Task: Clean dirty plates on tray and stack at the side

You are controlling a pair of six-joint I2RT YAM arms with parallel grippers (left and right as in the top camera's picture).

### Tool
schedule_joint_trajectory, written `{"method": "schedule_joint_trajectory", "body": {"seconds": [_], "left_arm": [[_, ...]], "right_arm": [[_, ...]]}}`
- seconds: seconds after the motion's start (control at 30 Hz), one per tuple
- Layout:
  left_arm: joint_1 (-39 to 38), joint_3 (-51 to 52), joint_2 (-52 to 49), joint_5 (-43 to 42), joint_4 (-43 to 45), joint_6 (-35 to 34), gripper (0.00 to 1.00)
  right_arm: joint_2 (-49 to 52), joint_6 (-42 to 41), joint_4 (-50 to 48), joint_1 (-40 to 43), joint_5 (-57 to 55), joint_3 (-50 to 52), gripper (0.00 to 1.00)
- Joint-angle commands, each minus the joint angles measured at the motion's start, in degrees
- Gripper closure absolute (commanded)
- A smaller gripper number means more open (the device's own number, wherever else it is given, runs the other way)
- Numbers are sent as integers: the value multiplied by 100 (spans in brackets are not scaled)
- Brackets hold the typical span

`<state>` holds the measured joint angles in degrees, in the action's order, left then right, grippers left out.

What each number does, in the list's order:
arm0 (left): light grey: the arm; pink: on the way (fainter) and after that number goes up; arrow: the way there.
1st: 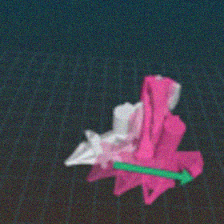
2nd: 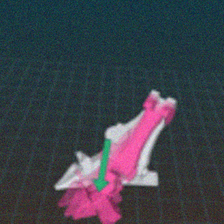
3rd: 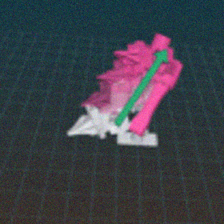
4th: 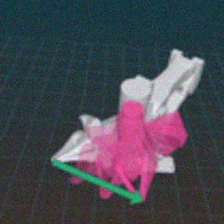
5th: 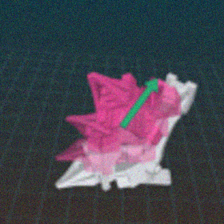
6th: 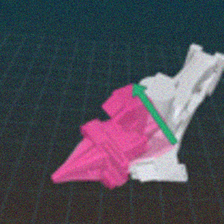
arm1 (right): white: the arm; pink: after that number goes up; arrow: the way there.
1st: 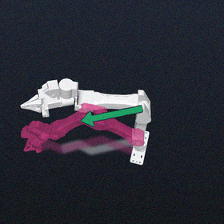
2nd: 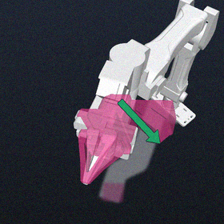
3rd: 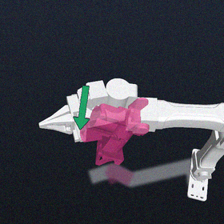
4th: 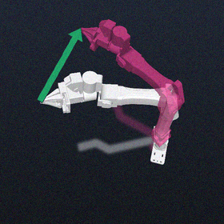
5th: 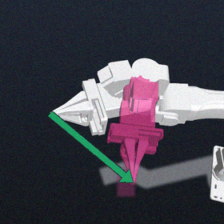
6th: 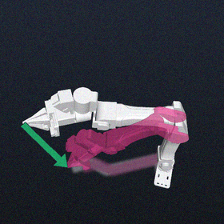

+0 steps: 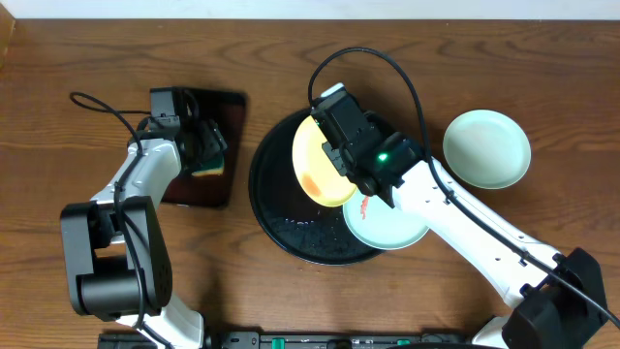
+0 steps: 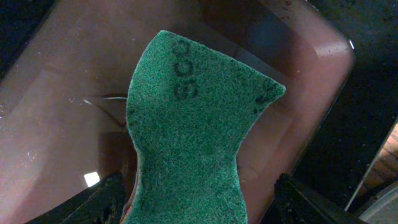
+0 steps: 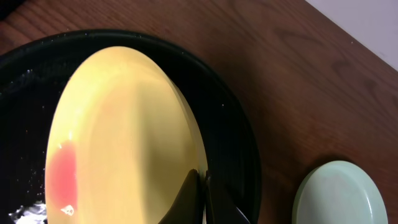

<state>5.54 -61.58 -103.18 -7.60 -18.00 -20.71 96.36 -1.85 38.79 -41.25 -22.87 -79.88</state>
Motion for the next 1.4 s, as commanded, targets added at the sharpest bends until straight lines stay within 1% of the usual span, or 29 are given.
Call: {"method": "schedule_joint_trajectory", "body": {"seconds": [0.0,0.47,0.6,0.77,0.83,1.03,1.1,1.17,1.37], "left_arm": [[28,-20,9,-33,-11,55,22],[28,-20,9,-33,-11,55,22],[28,-20,9,-33,-11,55,22],[28,-20,9,-33,-11,55,22],[28,-20,9,-33,-11,55,22],[28,-20,9,-33,-11,55,22],[28,-20,9,-33,-11,55,22],[28,-20,9,-33,-11,55,22],[28,-20,9,-33,-11,55,22]], "right_arm": [[-59,61,4,-22,-109,0,99],[-164,24,83,-74,-120,0,99],[-413,52,90,-85,-439,0,99],[-787,592,85,-85,-459,0,99],[-887,728,83,-85,-662,0,99],[-984,1414,26,-363,-1934,0,99],[-984,1725,-79,-549,-2378,0,99],[-984,2247,-321,-855,-2756,0,99],[-984,2334,-476,-1010,-2789,0,99]]}}
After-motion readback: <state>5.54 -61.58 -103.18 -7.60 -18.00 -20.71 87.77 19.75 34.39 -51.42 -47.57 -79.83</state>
